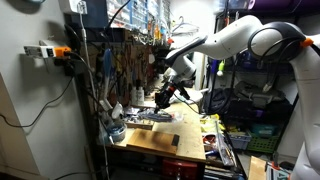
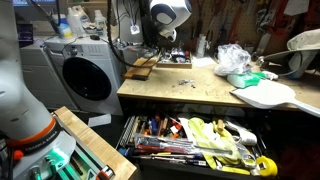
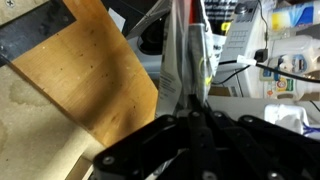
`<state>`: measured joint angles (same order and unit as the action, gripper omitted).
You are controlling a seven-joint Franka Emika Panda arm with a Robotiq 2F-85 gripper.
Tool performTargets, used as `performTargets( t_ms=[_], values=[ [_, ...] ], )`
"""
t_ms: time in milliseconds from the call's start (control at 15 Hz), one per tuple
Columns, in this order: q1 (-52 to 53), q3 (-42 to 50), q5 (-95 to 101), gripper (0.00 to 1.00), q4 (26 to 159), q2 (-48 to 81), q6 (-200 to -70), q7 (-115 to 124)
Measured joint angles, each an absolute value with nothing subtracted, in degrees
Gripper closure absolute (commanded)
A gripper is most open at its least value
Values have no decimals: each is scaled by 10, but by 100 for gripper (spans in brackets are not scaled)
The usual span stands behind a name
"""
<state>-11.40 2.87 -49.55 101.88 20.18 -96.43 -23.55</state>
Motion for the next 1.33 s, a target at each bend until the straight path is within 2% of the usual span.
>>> performTargets(
  t_ms=[1333],
  values=[
    [-96,-11,-352,100,899,343,-944,-384]
  ],
)
